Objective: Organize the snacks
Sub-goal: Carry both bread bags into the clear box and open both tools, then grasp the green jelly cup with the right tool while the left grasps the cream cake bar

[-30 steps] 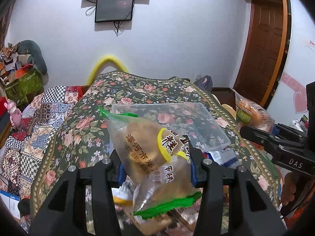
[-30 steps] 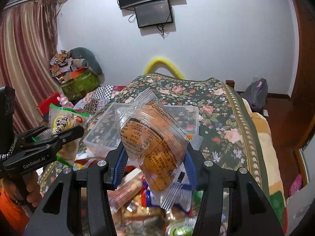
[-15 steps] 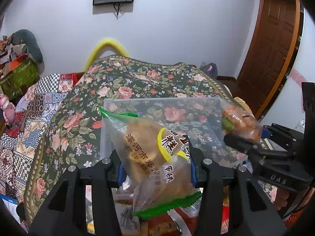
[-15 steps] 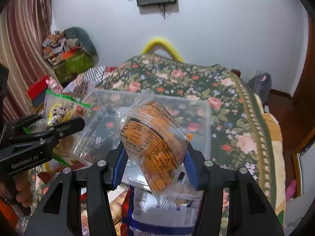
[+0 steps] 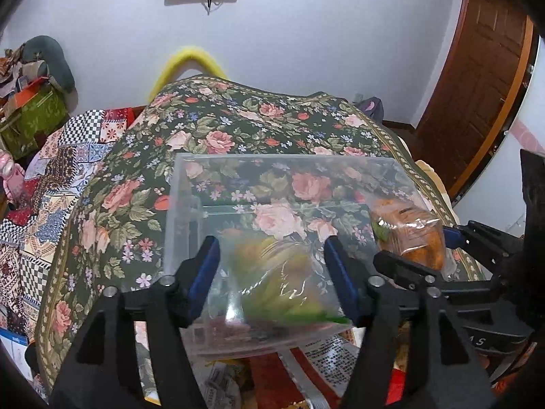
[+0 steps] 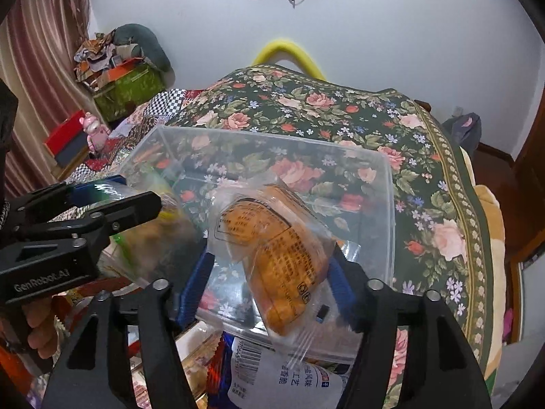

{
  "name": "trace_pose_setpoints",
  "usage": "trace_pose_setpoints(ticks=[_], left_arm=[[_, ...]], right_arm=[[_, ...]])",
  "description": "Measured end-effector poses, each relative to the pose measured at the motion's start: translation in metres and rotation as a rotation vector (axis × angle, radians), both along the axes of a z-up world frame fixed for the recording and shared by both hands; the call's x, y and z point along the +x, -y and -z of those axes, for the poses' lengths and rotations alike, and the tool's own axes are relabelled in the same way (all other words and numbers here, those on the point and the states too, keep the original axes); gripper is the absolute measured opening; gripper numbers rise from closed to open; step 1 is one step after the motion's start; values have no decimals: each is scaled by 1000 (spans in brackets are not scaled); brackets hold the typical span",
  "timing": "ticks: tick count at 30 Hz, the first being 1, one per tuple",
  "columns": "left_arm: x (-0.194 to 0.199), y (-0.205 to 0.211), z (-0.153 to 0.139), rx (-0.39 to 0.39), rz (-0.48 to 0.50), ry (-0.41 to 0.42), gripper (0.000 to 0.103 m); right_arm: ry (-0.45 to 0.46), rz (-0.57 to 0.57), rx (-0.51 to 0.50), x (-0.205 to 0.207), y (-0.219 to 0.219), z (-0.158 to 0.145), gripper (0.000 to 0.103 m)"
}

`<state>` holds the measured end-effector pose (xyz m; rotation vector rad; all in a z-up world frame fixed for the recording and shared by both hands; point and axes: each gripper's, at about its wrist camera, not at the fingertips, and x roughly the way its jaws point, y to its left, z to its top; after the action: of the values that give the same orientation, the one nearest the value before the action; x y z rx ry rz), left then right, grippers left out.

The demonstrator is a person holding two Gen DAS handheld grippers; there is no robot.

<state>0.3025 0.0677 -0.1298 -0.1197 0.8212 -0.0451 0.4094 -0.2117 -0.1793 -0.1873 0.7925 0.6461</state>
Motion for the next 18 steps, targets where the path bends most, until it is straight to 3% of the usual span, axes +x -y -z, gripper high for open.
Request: trace_pose_setpoints(ticks=[8,18], left_arm=[[-27,-3,-23,16,14,55,74],[-91,-7,-39,72,13,109,84]], right_arm=[[50,1,48,-14,13,-23,70],[146,15,88,-56,47,-52,73]])
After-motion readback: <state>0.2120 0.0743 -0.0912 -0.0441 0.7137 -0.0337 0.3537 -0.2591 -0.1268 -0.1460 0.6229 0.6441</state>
